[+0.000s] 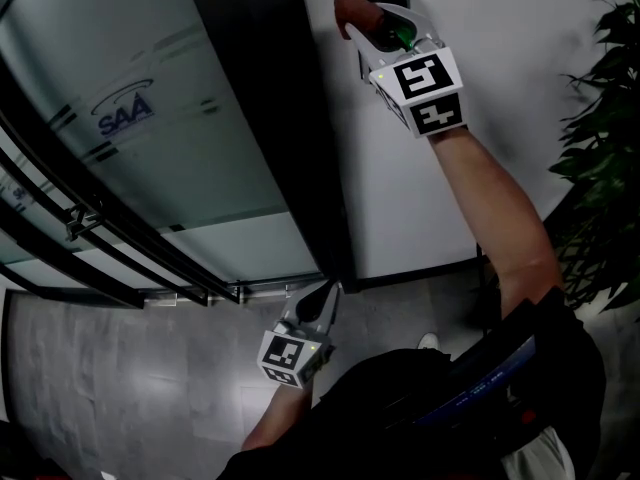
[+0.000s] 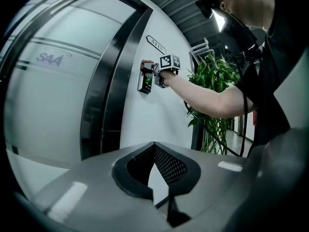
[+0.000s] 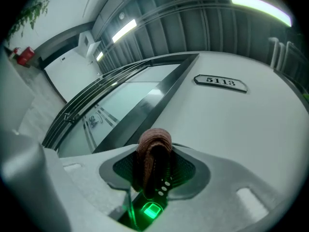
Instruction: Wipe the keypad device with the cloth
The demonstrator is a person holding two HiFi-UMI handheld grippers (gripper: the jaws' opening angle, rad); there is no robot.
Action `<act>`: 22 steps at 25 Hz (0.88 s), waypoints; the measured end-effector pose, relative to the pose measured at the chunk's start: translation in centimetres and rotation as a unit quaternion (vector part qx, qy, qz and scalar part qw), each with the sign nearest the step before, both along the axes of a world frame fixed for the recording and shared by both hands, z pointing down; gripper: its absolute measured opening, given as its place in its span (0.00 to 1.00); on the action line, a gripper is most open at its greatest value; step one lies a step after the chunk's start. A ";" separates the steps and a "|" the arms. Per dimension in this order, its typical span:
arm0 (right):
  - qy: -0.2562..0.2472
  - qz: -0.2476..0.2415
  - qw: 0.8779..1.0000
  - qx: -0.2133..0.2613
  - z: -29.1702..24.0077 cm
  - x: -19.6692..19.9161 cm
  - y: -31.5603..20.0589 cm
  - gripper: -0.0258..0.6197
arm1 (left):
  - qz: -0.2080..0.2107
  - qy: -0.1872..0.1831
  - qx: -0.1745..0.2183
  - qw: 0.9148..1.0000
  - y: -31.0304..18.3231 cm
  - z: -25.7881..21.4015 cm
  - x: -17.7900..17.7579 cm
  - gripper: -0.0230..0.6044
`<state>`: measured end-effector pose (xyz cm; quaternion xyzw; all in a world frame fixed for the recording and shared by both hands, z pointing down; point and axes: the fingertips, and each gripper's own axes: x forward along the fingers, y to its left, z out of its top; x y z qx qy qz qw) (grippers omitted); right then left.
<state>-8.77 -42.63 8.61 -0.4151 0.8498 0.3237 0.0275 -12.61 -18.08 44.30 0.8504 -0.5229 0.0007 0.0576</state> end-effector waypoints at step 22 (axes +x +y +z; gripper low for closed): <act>-0.018 0.048 0.999 0.001 0.0 5.1 -1.3 0.26 | 0.015 -0.003 0.000 1.000 -0.9 -0.1 0.5 0.06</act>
